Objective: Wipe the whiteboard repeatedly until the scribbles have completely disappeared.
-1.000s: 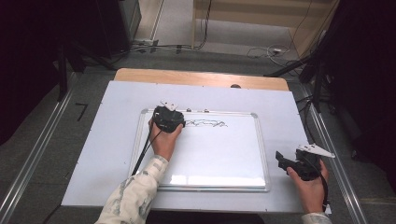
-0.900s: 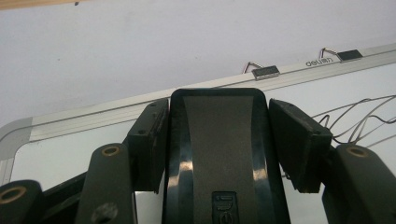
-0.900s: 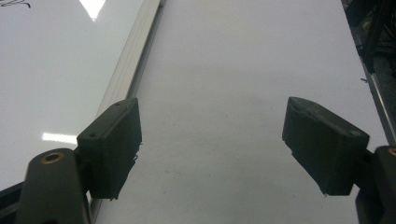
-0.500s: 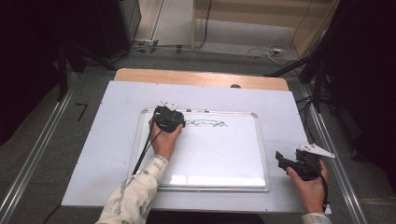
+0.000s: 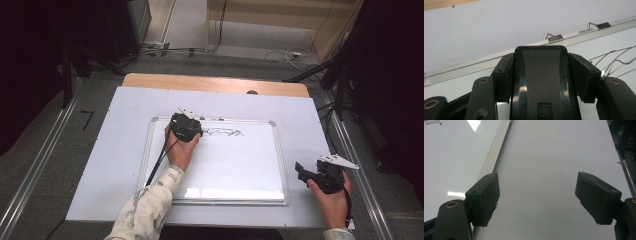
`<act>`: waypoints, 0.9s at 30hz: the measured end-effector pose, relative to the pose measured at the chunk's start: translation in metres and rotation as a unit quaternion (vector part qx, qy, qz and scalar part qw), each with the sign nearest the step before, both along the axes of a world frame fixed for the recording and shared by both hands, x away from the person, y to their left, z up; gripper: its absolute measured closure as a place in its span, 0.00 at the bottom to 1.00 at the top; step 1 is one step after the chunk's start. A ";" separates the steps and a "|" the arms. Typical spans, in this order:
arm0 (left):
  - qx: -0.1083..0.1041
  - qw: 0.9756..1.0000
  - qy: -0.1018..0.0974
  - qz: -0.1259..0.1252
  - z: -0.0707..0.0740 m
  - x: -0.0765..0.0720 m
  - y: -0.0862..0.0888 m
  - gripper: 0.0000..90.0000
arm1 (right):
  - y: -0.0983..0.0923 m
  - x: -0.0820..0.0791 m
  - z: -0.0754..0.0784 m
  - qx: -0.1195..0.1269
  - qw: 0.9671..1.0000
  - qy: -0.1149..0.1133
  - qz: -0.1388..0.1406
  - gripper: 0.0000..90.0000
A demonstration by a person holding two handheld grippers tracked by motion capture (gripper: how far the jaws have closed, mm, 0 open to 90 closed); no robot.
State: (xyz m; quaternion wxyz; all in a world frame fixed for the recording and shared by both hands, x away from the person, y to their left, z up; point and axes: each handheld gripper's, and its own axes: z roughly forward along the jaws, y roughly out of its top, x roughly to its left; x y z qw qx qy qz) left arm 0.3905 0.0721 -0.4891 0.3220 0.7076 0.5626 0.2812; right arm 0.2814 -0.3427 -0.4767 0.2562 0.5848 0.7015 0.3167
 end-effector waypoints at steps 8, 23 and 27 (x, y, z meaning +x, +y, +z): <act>-0.002 1.000 0.002 -0.013 0.000 0.001 -0.009 0.46 | 0.000 0.000 0.000 -0.001 1.000 0.000 0.001 0.20; -0.001 1.000 0.001 -0.022 0.000 0.005 -0.025 0.46 | 0.001 0.000 0.000 -0.001 1.000 -0.001 0.002 0.21; -0.002 1.000 0.000 -0.024 0.000 0.006 -0.030 0.46 | 0.001 0.000 0.000 0.000 1.000 0.000 0.001 0.20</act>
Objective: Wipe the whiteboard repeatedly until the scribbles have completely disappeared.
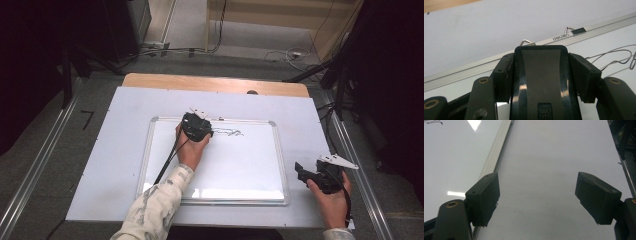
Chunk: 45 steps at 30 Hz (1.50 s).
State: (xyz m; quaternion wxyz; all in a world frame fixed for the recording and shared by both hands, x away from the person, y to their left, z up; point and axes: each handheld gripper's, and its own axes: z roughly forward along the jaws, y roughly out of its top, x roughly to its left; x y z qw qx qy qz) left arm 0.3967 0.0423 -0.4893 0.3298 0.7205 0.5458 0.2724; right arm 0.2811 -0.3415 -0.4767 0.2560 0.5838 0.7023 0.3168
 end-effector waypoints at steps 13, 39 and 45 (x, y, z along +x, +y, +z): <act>0.000 1.000 -0.001 -0.007 0.000 0.002 -0.013 0.46 | 0.000 0.000 0.000 0.001 1.000 -0.001 0.001 0.21; 0.000 1.000 0.001 -0.019 0.000 0.006 -0.036 0.46 | 0.000 0.000 0.000 0.001 1.000 0.000 0.004 0.21; 0.003 1.000 0.001 -0.023 0.000 0.007 -0.041 0.46 | 0.000 0.000 -0.001 0.001 1.000 0.000 0.006 0.21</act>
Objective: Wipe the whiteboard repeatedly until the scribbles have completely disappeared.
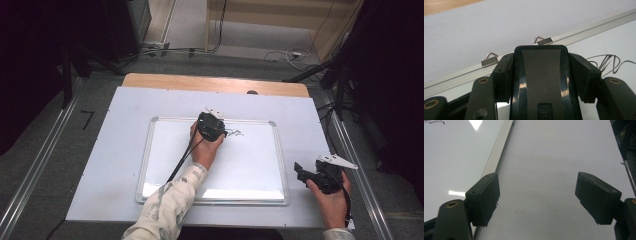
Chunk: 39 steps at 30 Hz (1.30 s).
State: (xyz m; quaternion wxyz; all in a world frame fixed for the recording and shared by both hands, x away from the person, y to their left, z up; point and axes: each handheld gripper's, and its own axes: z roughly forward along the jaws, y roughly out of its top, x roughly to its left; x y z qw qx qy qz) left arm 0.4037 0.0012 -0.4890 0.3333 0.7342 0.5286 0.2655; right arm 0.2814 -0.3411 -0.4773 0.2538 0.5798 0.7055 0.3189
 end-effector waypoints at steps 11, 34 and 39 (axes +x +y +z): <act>0.000 1.000 0.000 -0.006 0.000 0.001 -0.010 0.46 | 0.000 0.000 0.000 0.002 1.000 0.000 0.000 0.21; 0.004 1.000 0.001 -0.023 0.000 0.004 -0.035 0.46 | 0.000 0.000 0.001 0.004 1.000 -0.001 0.001 0.21; 0.006 1.000 0.001 -0.027 0.001 0.005 -0.041 0.46 | 0.000 0.000 0.001 0.005 1.000 -0.001 0.001 0.21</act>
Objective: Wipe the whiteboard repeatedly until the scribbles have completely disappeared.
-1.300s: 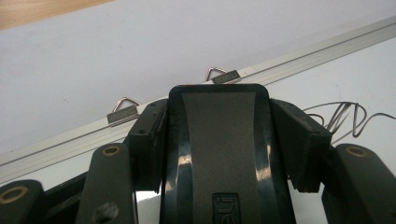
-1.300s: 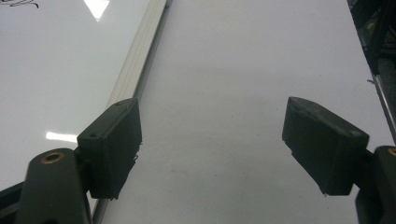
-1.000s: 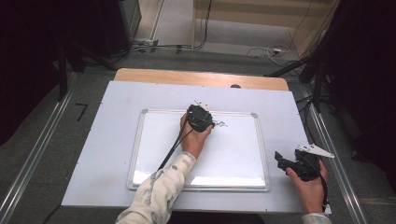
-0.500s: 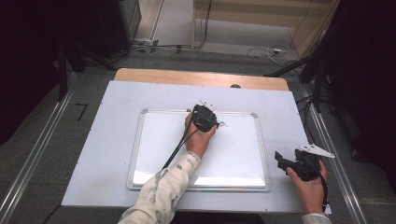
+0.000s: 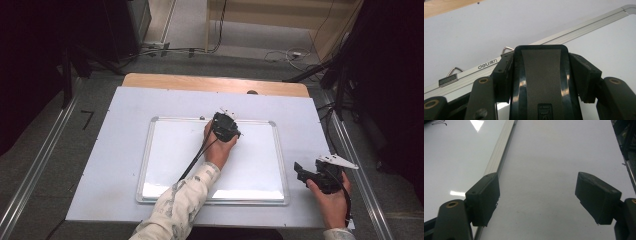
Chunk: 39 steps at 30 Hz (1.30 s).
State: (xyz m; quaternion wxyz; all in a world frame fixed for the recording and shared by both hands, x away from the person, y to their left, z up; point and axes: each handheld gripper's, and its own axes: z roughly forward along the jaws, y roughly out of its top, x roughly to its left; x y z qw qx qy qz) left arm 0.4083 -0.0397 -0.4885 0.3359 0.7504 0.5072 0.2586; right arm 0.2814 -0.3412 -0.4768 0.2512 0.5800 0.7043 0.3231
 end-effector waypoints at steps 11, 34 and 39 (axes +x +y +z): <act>0.000 1.000 0.000 -0.006 0.000 0.001 -0.011 0.46 | 0.000 0.000 0.000 -0.001 1.000 0.000 0.002 0.21; 0.000 1.000 0.001 -0.021 0.000 0.001 -0.034 0.46 | 0.000 0.000 0.000 -0.002 1.000 0.000 0.002 0.21; -0.001 1.000 0.000 -0.025 0.000 0.001 -0.038 0.46 | 0.000 0.000 0.000 -0.002 1.000 0.000 0.002 0.21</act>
